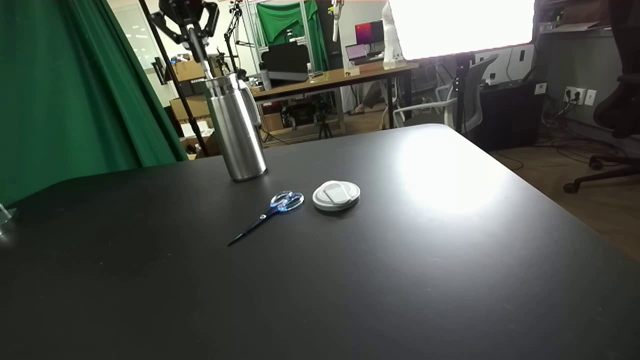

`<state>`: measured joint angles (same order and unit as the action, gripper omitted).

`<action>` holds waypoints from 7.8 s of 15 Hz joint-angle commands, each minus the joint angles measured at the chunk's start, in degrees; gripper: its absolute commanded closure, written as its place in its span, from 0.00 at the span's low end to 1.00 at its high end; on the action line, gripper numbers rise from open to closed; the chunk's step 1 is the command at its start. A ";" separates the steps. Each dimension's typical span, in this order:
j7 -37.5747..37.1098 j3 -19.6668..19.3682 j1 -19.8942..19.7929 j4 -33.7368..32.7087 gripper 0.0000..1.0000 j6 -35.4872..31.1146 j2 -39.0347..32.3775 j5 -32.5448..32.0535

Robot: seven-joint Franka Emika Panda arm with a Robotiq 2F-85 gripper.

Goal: Move the brush inside the flask up and down

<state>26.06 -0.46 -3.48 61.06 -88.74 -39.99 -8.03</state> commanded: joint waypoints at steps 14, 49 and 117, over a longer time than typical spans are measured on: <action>14.59 0.23 -2.71 -7.83 0.96 7.47 5.16 0.39; 17.80 -1.61 -1.73 -10.33 0.96 11.94 -2.70 -1.67; 25.04 -0.81 -4.69 29.93 0.96 -16.33 24.14 0.36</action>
<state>47.93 -1.66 -8.00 88.99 -102.28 -16.25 -8.52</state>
